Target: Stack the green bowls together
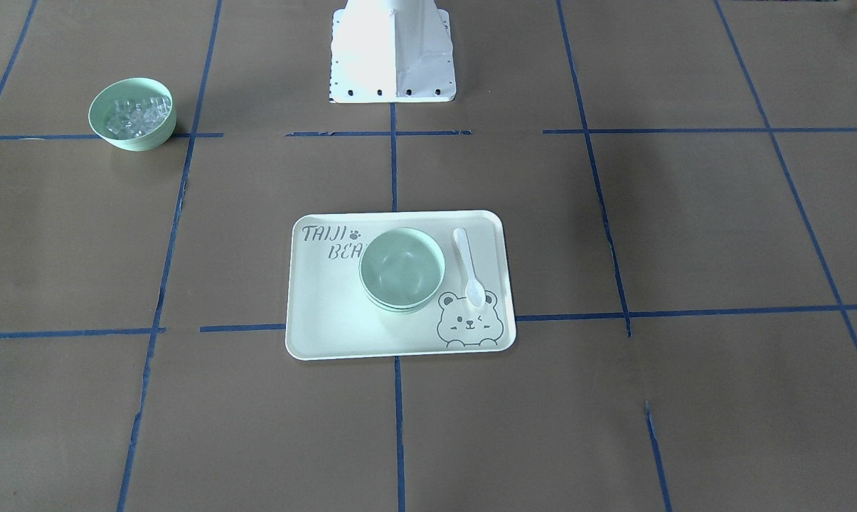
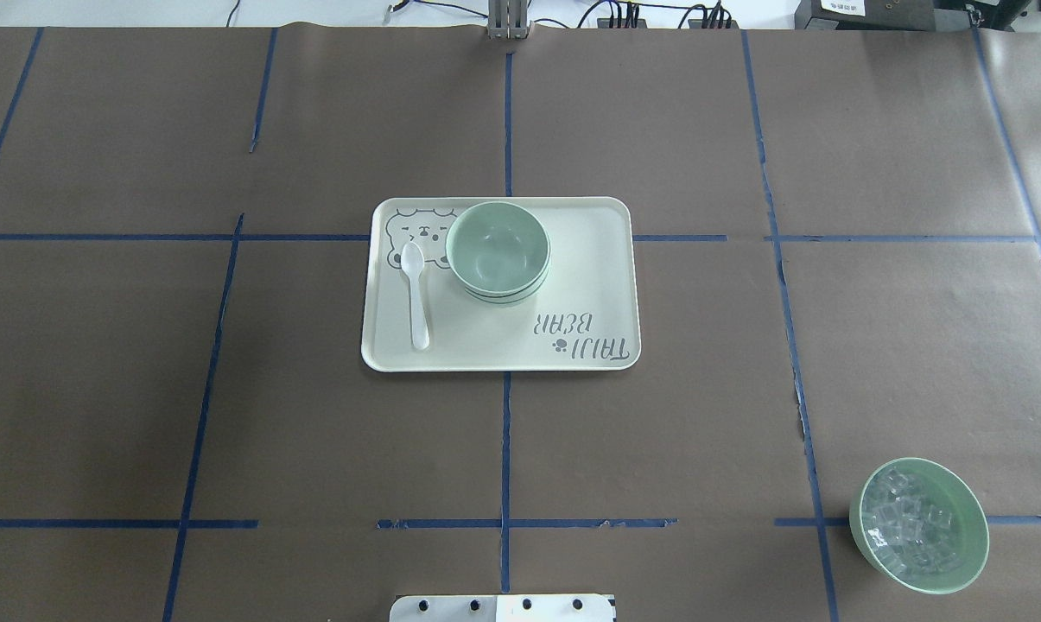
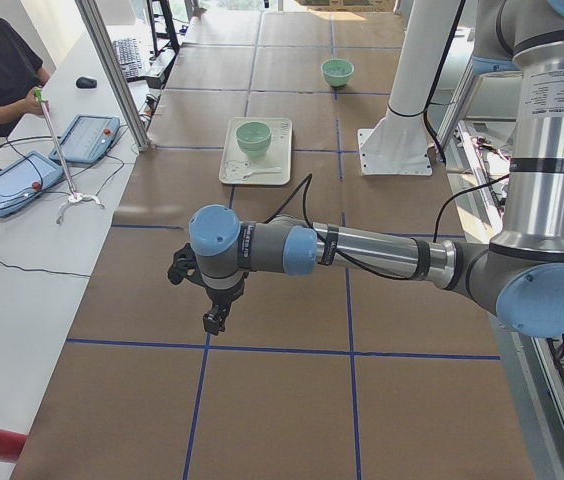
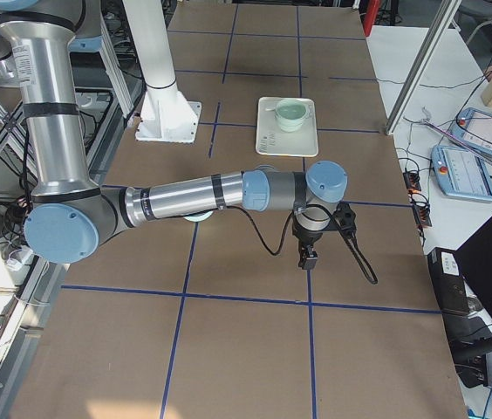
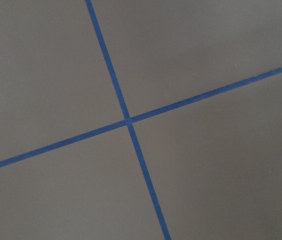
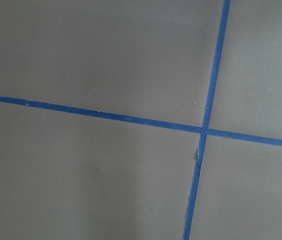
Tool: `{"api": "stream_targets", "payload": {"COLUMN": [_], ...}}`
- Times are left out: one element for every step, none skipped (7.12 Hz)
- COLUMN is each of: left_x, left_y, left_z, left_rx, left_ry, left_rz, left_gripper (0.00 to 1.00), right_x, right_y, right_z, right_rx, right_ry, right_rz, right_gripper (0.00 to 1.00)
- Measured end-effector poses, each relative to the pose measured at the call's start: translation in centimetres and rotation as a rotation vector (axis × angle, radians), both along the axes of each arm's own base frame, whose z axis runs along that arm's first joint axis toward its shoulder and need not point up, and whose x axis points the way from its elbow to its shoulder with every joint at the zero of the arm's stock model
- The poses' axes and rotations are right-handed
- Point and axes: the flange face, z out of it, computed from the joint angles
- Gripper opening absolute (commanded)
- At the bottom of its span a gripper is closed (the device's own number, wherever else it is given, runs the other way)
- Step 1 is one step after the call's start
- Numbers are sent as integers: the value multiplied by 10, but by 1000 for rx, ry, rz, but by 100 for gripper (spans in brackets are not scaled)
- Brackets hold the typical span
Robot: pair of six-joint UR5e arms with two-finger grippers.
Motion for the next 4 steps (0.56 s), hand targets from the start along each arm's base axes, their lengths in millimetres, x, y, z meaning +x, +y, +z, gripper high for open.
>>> {"api": "stream_targets", "payload": {"left_x": [7,12,15,16], "left_y": [-5,-7,-6,-3], "left_z": [2,5,9,13], "left_rx": [13,14,-1,-37], "left_ry": [-45,-73,-83,-79], "left_rz": [16,30,36,39], "left_gripper": [100,100,100,100], "right_x": [0,-1,-2,-4], "right_y": [2,5,10,15], "right_z": [3,13,32,44], "right_rx": [-5,-19,-27,-14], "right_ry": [0,2,7,12], "right_rz": [0,-5,-15,-21], "right_gripper": [100,100,100,100]}}
